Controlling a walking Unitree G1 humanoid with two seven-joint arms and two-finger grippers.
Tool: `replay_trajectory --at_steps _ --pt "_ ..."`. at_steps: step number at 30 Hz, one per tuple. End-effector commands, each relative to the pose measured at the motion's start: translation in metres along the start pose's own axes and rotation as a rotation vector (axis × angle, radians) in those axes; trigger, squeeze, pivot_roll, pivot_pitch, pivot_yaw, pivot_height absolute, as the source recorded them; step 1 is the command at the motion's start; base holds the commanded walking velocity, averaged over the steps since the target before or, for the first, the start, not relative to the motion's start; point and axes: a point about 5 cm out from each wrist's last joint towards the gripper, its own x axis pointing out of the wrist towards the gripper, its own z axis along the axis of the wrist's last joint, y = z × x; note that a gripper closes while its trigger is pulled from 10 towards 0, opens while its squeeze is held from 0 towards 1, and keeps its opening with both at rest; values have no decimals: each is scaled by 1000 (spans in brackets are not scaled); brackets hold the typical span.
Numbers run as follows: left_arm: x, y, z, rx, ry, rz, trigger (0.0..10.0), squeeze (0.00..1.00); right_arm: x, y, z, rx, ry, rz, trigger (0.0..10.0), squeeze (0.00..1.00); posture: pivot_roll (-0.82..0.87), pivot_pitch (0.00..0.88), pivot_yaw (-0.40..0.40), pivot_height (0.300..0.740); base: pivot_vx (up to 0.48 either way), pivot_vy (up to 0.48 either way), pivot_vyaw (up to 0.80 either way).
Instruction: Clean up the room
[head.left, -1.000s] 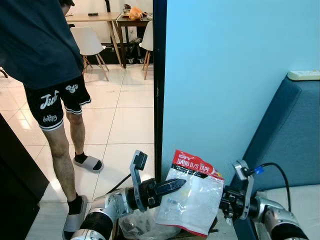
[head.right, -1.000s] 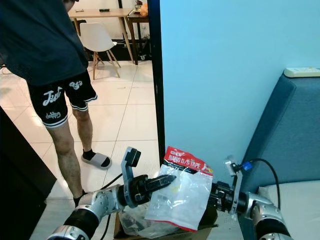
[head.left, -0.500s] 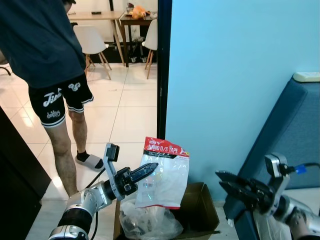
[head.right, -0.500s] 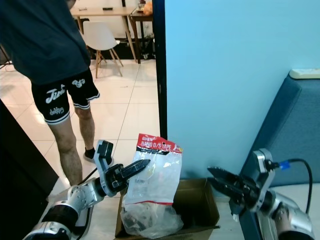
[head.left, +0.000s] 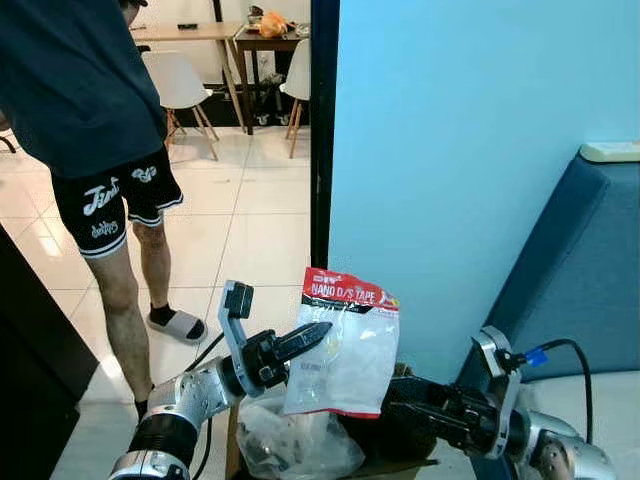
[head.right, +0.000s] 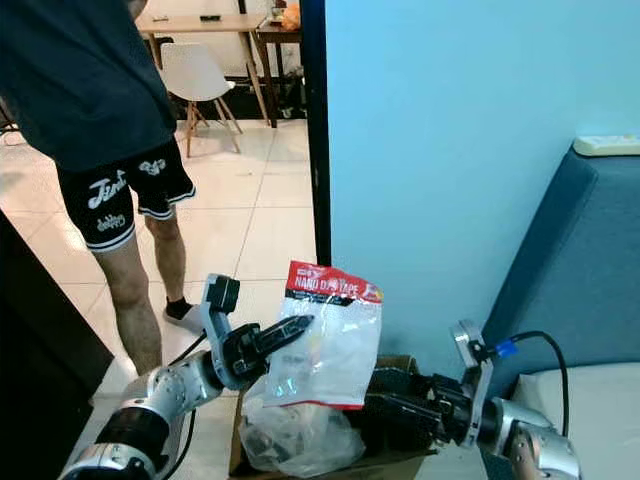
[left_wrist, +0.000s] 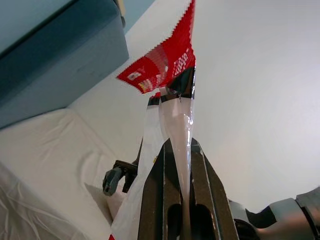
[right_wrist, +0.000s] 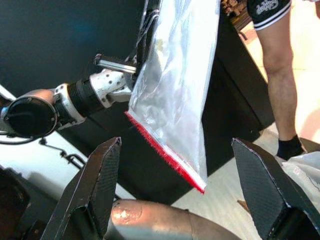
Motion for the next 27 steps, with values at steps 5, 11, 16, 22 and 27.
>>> replay_trajectory --at_steps 5,11,16,22,27 --pt "3 -2 0 5 4 -18 10000 0 12 -3 5 -25 -41 -28 0 0 127 0 15 740 0 0 0" --pt "4 1 -4 3 8 10 10000 0 13 -4 3 -34 -41 -53 0 0 127 0 13 740 0 0 0" --pt "3 7 -3 21 -11 78 10000 0 13 -7 2 -44 -31 -94 0 0 125 0 15 740 0 0 0" --pt "17 8 -9 31 21 77 10000 0 5 -18 4 -78 -14 -227 0 0 129 0 13 740 0 0 0" --pt "37 11 -27 56 123 87 10000 0 -7 -27 6 -101 20 -355 0 0 130 0 8 740 0 0 0"
